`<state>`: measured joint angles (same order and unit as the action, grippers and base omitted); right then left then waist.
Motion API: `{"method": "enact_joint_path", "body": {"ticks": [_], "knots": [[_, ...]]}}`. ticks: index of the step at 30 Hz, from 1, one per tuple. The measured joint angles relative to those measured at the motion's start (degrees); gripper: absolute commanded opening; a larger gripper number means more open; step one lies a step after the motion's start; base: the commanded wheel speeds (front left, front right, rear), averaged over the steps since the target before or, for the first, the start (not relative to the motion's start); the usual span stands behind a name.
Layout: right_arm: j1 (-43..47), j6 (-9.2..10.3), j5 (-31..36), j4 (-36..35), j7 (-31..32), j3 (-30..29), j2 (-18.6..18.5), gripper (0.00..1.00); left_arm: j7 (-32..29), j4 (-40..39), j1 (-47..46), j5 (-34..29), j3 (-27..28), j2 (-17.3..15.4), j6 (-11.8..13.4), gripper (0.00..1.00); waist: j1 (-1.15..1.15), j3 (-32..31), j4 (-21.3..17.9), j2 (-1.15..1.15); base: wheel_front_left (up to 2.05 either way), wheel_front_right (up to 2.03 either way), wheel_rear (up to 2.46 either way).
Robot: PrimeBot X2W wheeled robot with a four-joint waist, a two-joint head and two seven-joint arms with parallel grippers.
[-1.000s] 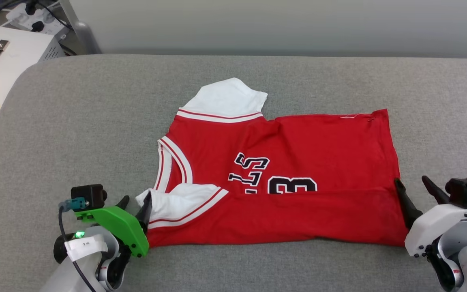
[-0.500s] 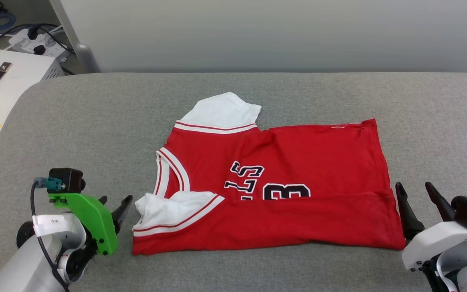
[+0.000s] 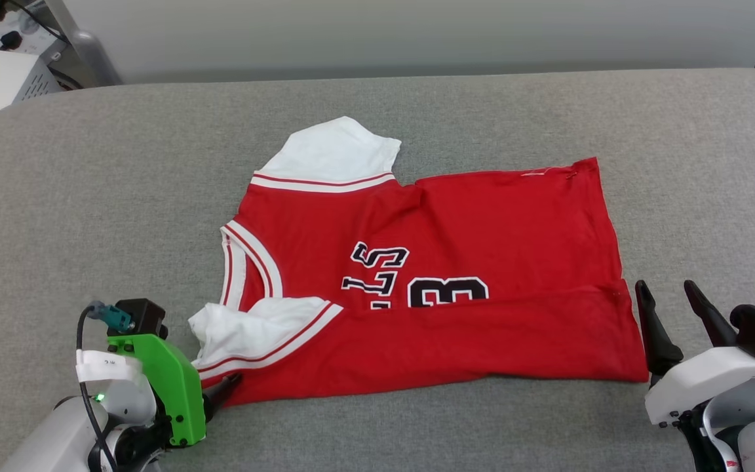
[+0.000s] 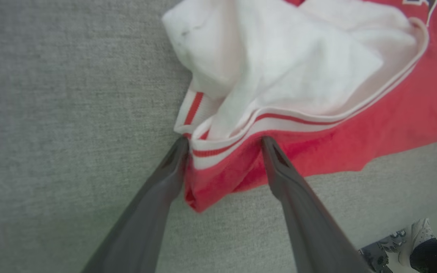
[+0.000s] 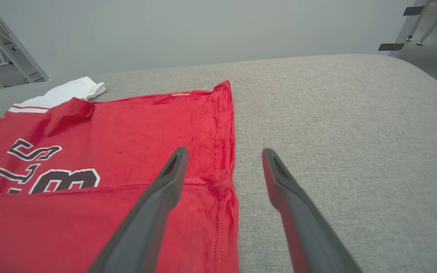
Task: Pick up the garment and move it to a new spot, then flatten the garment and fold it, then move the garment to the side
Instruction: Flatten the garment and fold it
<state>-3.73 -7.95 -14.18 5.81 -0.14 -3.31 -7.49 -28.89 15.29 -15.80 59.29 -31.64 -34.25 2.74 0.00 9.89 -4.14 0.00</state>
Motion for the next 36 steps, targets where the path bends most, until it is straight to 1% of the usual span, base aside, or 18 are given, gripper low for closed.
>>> {"method": "enact_joint_path", "body": {"ticks": [2, 3, 4, 5, 6, 8, 9, 12, 15, 20, 24, 28, 32, 36], "knots": [[-0.07, 0.0, -0.65, 0.3, 0.25, -0.08, -0.03, 1.0, -0.63, 0.92, -0.35, -0.03, -0.33, 0.14, -0.12, 1.0, 0.0, 0.43, -0.5, 0.0, 0.0, 0.0, 0.0], [-0.07, 0.0, -0.92, 0.45, 0.62, -0.2, -0.09, 1.0, -1.09, 1.25, -0.57, 0.01, -0.52, 0.32, -0.31, 0.71, 0.0, 0.63, -0.73, 0.0, 0.0, 0.0, 0.0], [-0.07, 0.0, -1.29, 0.51, 0.8, -0.27, -0.12, 1.0, -1.52, 1.57, -0.87, 0.02, -0.79, 0.32, -0.48, 0.44, 0.0, 0.78, -0.94, 0.0, 0.0, 0.0, 0.0], [-0.07, 0.0, -1.57, 0.51, 1.01, -0.29, -0.22, 1.0, -1.71, 1.86, -1.05, 0.02, -0.94, 0.33, -0.48, 0.13, 0.0, 0.88, -1.07, 0.0, 0.0, 0.0, 0.0], [-0.08, 0.0, -2.12, 0.53, 1.45, -0.27, -0.36, 1.0, -1.87, 2.29, -1.23, 0.02, -1.12, 0.34, -0.52, 0.0, 0.0, 0.98, -1.21, 0.0, 0.0, 0.0, 0.0], [-0.07, 0.0, -3.15, 0.58, 2.56, -0.23, -0.71, 1.0, -2.01, 2.81, -1.58, 0.15, -1.38, 0.66, -0.88, 0.0, 0.0, 0.94, -1.36, 0.0, 0.0, 0.0, 0.0], [-0.07, 0.0, -3.76, 0.52, 3.31, -0.21, -1.0, 1.0, -2.21, 3.02, -1.6, 0.31, -1.55, 1.36, -1.07, 0.0, 0.0, 0.82, -1.39, 0.0, 0.0, 0.0, 0.0], [-0.05, 0.0, -6.06, 0.18, 6.76, 0.02, -2.12, 1.0, -1.83, 3.18, -1.6, 0.27, -1.68, 2.0, -1.53, 0.0, 0.0, 0.24, -1.32, 0.0, 0.0, 0.0, 0.0], [0.12, 0.0, -8.71, -0.14, 13.16, 0.73, -4.22, 1.0, -0.55, 2.9, -1.55, -0.12, -1.86, 1.94, -1.56, 0.0, 0.0, -0.51, -1.09, 0.0, 0.0, 0.0, 0.0], [0.23, 0.0, -12.29, -1.66, 26.3, 1.9, -7.99, 1.0, 1.35, -0.37, -0.82, -1.2, -1.91, 1.56, -1.18, 0.0, 0.0, -1.4, -0.04, 0.0, 0.0, 0.0, 0.0], [0.1, 0.0, -13.9, -2.71, 33.94, 3.14, -8.99, 1.0, 2.22, -4.76, -0.8, -3.03, -1.46, 0.27, 0.08, 0.0, 0.0, -1.25, 1.17, 0.0, 0.0, 0.0, 0.0], [-0.97, 0.0, -14.13, -1.47, 37.41, 4.41, -9.4, 1.0, 2.64, -8.28, -0.99, -4.1, -1.48, -0.26, 0.9, 0.0, 0.0, -0.2, 2.01, 0.0, 0.0, 0.0, 0.0], [-3.12, 0.0, -14.19, 2.4, 38.3, 5.57, -9.72, 1.0, 2.63, -10.43, -1.79, -4.5, -1.62, -0.22, 1.51, 0.0, 0.0, 1.26, 2.93, 0.0, 0.0, 0.0, 0.0], [-4.57, 0.0, -14.61, 5.43, 39.35, 6.68, -9.92, 1.0, 2.91, -10.93, -2.14, -4.64, -1.64, -0.14, 1.55, 0.0, 0.0, 2.66, 3.71, 0.0, 0.0, 0.0, 0.0]]}}
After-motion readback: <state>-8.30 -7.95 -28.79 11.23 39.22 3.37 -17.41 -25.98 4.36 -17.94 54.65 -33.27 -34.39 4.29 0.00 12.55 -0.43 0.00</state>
